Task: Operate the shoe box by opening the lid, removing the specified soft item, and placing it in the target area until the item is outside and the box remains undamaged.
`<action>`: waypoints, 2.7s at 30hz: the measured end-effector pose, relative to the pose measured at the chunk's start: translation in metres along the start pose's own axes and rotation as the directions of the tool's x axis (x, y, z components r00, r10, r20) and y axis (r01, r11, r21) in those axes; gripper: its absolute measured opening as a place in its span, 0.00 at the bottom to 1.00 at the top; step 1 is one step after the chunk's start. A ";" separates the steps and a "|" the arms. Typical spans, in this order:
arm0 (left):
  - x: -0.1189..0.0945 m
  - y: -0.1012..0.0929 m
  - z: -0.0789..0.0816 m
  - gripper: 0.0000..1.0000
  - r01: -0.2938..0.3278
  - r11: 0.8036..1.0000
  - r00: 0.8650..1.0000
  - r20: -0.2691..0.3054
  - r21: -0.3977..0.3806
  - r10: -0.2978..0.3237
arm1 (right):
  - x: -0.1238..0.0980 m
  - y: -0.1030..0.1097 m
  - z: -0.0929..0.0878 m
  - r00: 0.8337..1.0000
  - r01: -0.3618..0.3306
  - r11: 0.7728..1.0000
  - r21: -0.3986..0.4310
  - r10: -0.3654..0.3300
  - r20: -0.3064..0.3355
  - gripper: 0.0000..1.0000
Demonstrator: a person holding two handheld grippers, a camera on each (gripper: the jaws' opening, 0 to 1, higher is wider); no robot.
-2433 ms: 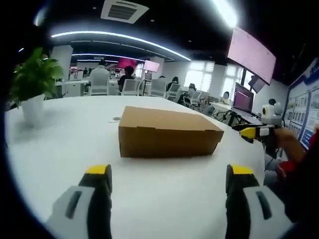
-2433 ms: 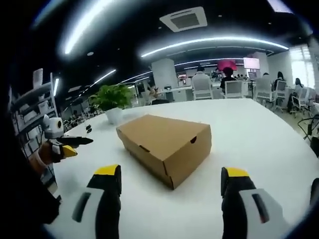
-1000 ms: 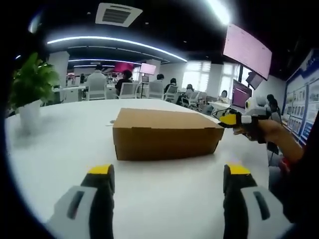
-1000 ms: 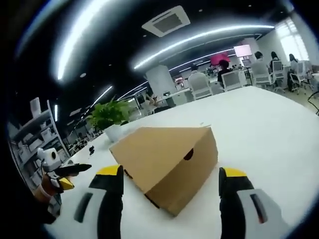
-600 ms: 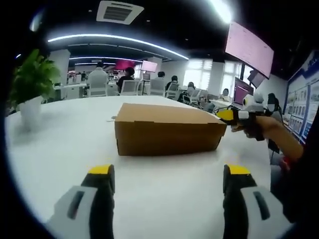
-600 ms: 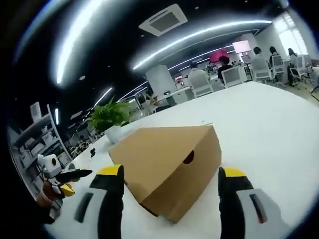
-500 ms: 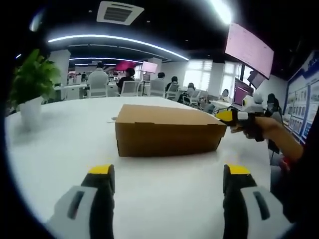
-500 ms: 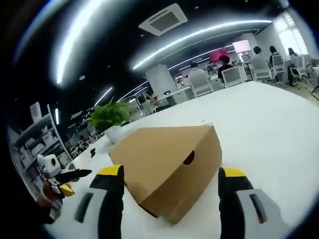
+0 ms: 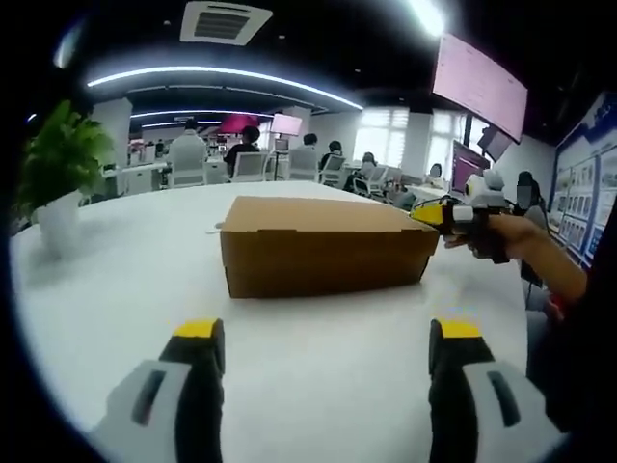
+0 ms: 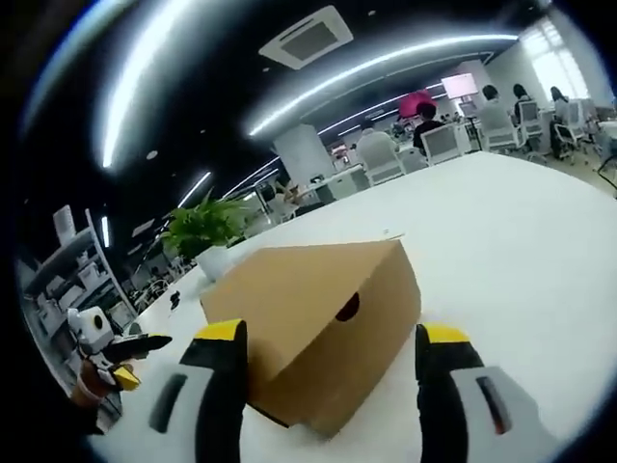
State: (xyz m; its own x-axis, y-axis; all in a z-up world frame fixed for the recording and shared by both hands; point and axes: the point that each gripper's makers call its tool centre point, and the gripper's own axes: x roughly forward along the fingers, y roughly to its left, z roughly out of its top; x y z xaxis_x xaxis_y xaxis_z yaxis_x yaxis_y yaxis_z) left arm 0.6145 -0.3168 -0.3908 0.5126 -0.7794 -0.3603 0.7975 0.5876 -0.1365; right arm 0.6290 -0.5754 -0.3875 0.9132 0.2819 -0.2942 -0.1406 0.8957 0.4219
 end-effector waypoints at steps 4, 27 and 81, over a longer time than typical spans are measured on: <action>0.001 0.001 0.000 0.90 -0.008 1.000 1.000 -0.007 0.030 0.008 | 0.002 -0.002 -0.001 1.000 0.003 1.000 0.005 -0.003 -0.002 0.71; 0.007 -0.007 0.003 0.91 0.018 0.999 1.000 0.006 0.047 -0.018 | 0.007 -0.015 -0.003 1.000 0.014 0.990 0.141 -0.013 -0.006 0.75; 0.007 -0.004 0.007 0.90 0.030 0.999 0.999 0.014 0.029 -0.031 | 0.015 -0.010 -0.009 0.995 -0.092 0.826 0.556 0.103 0.010 0.53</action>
State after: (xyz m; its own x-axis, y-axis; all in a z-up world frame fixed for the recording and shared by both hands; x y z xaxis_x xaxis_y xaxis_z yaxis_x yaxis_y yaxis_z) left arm 0.6168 -0.3258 -0.3865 0.4921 -0.8000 -0.3432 0.8216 0.5572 -0.1209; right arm 0.6404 -0.5770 -0.4037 0.8977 0.3695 -0.2401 0.0126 0.5231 0.8522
